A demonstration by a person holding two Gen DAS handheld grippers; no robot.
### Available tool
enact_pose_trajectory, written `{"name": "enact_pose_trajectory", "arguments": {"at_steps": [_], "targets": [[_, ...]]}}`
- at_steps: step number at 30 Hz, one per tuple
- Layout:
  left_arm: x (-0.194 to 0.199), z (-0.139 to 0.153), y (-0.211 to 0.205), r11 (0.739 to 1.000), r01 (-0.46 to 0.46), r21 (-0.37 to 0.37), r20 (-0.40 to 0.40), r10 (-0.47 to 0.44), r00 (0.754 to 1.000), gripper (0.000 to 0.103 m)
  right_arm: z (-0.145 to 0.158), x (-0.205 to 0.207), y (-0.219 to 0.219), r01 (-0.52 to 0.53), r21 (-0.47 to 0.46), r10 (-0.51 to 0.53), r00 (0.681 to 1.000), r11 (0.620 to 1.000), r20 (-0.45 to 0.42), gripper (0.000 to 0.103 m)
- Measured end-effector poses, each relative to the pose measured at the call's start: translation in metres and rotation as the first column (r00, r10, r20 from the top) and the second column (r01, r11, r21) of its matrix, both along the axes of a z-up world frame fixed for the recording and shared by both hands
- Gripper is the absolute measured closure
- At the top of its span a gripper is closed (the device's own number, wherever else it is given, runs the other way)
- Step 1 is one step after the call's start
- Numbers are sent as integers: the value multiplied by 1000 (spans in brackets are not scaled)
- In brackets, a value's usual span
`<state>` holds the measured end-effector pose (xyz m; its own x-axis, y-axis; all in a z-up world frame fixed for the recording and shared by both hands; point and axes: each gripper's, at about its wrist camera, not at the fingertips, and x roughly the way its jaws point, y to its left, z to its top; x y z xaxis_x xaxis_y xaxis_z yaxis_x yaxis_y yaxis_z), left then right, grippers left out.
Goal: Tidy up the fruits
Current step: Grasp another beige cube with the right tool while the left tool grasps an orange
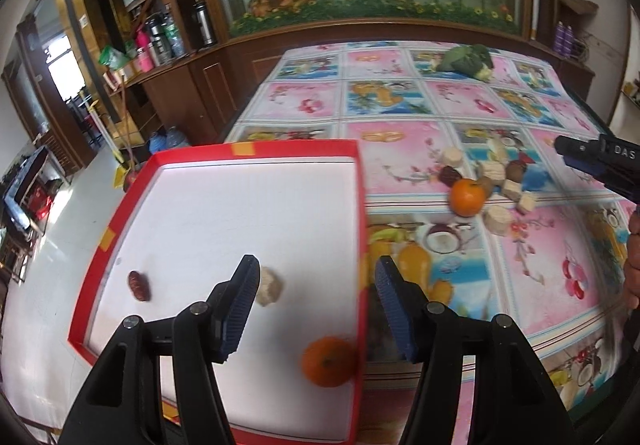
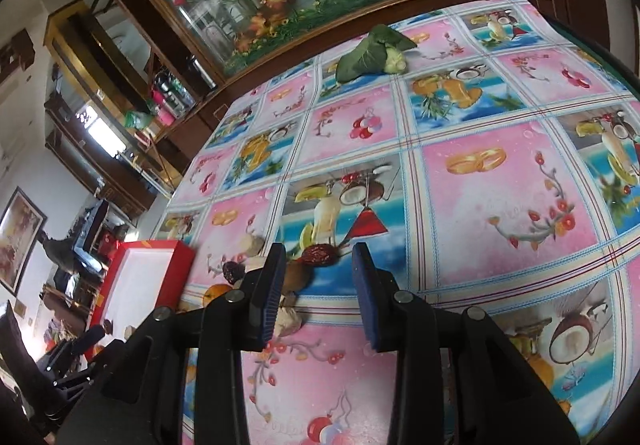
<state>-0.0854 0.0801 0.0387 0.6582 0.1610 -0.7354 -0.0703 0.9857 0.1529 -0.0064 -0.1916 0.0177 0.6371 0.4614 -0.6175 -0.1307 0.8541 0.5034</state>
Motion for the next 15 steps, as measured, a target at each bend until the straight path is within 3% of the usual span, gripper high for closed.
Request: {"name": "enact_pose_trajectory", "arguments": {"at_steps": [8,15], "targets": [[1,-5,-13,999,35,-6,-22,-35,999,43,-9,-7,44,-176,-130,175,984,976,-21,67],[5,-4,-17,999,50,1,-16,-50,999,43,-24,-7,62,-207,-242,198,978,948,-63,67]]}}
